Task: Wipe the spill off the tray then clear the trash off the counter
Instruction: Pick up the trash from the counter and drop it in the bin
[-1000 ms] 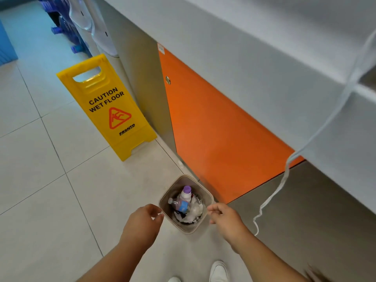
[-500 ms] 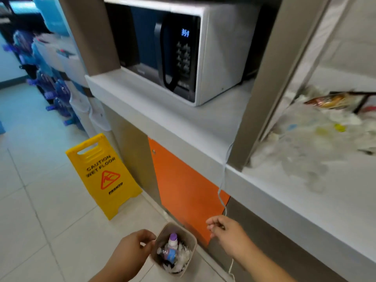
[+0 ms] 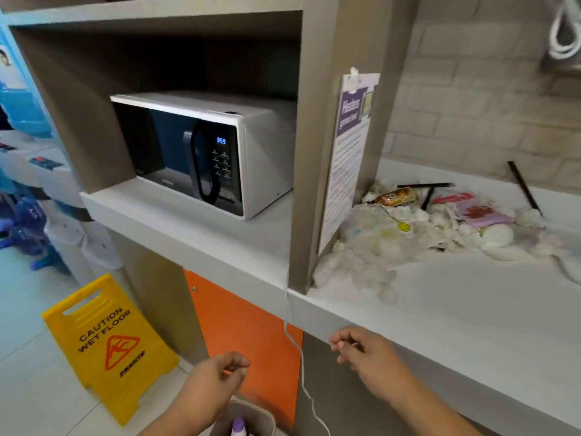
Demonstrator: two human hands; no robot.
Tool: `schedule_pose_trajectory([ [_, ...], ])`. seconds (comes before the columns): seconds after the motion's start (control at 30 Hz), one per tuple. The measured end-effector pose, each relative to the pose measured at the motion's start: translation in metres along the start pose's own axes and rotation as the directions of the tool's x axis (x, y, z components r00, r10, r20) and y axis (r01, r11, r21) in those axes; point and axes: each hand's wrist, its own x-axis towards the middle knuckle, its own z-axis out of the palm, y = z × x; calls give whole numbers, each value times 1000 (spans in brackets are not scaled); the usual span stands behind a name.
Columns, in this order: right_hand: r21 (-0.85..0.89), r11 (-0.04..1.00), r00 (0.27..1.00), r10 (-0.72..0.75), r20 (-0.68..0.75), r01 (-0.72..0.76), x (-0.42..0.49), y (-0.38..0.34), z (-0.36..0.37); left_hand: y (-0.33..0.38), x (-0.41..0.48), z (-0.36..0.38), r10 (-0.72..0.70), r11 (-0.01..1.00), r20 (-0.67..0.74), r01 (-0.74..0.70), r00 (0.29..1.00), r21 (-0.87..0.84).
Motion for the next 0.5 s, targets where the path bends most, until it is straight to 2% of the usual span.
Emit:
schedule_pose_trajectory([
  [0.27,1,977,957,-209,-200,214,24,-16,-63,98,29,22,230,971,-31,-231,973,-59],
  [0.37,-163,928,895,-367,-255,334,42,-11,-86,135,37,35,309,947,-79,-314,948,-60],
  [0.5,-303,890,857,-427,-288,341,66,6,-115,170,50,56,438,898,-131,-438,889,33],
])
